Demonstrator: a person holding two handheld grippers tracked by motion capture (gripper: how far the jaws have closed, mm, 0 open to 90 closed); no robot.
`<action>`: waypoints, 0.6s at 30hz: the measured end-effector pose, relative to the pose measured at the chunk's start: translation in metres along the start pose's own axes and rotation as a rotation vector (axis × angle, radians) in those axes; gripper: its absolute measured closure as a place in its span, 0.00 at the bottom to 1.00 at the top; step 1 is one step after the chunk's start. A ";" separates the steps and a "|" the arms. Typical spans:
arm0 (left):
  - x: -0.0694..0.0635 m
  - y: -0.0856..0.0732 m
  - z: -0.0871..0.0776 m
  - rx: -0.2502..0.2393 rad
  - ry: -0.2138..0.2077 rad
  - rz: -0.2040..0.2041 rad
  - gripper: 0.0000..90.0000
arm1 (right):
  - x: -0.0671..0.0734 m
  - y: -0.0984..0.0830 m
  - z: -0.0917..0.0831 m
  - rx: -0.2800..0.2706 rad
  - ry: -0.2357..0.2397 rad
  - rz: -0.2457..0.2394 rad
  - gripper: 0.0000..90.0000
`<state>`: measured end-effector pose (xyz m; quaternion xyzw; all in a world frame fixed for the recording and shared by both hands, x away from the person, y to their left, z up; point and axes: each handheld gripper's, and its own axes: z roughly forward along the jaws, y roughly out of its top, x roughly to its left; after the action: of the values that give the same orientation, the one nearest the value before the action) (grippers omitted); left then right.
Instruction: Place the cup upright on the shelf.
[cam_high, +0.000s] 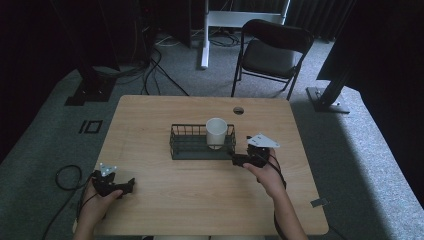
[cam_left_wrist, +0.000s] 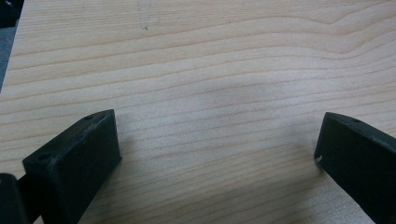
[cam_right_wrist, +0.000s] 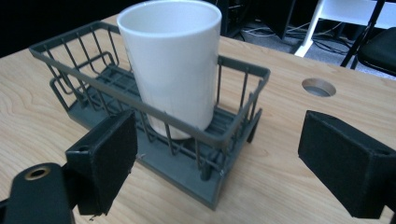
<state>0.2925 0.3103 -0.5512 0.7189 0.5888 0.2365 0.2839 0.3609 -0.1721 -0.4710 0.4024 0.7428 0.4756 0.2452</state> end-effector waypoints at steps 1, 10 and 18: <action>0.000 0.000 0.000 0.000 0.000 0.000 0.00 | -0.001 -0.002 -0.001 0.002 -0.003 0.000 0.13; 0.000 0.000 0.000 0.000 0.000 0.000 0.00 | -0.011 -0.021 -0.006 0.028 -0.027 0.017 0.13; 0.000 0.000 0.000 0.000 0.000 -0.001 0.00 | -0.022 -0.037 -0.010 0.056 -0.054 0.042 0.13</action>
<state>0.2925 0.3102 -0.5512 0.7185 0.5894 0.2363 0.2839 0.3524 -0.2033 -0.5003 0.4375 0.7402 0.4487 0.2437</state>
